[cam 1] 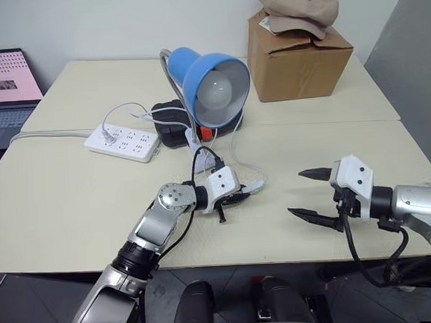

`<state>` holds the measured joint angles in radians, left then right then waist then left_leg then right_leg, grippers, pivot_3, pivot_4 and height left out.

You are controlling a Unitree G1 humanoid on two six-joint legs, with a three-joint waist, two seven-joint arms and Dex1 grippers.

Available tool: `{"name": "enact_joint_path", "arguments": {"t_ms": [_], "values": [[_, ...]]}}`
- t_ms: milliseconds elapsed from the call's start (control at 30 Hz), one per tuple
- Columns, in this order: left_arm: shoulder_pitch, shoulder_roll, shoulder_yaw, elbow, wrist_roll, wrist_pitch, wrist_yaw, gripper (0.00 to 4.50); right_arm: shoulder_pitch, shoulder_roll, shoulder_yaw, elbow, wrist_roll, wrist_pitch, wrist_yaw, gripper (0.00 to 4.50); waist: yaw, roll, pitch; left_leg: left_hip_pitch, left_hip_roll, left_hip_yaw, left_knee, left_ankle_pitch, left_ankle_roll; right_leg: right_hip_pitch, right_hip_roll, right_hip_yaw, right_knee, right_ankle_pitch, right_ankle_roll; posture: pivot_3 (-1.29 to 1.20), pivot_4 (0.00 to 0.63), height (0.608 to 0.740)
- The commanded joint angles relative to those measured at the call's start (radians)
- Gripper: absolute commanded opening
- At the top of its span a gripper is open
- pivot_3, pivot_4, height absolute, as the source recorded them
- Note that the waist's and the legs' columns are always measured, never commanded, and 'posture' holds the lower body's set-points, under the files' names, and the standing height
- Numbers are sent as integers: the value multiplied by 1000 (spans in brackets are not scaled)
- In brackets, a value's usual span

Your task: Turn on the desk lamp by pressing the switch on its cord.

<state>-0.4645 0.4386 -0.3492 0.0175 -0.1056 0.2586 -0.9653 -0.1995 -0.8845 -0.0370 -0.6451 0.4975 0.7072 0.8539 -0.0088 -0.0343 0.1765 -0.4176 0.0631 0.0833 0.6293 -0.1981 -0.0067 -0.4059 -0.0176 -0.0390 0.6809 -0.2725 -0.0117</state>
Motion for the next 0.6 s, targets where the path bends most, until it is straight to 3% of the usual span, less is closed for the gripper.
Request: {"name": "enact_joint_path", "arguments": {"t_ms": [33, 167, 333, 600], "values": [[-21, 45, 60, -107, -119, 37, -117, 404, -122, 15, 80, 13, 21, 36, 27, 4500, 0, 0, 0, 0, 0, -1, 0, 0, 0, 1, 0, 0, 0, 0, 0, 0, 150, 740], [-23, 111, 74, -136, -137, 61, -168, 404, -268, 61, 234, 94, -32, 55, 57, 4500, 2, 0, 0, 0, 0, 0, 0, 0, 0, 0, 0, 0, -1, -1, -1, 0, 150, 740], [-13, 125, 83, -159, -137, 72, -148, 404, -371, 108, 351, 176, -86, 35, 99, 4500, 8, 0, 0, -2, 0, 0, 0, 0, 0, 0, 0, 0, -1, -1, 0, 0, 150, 740], [6, 124, 81, -175, -129, 70, -119, 404, -420, 139, 404, 240, -131, -2, 154, 4500, 7, 0, 0, -2, 0, 0, 0, 0, 0, 0, -1, -1, 0, -1, -1, 0, 150, 740]]}}
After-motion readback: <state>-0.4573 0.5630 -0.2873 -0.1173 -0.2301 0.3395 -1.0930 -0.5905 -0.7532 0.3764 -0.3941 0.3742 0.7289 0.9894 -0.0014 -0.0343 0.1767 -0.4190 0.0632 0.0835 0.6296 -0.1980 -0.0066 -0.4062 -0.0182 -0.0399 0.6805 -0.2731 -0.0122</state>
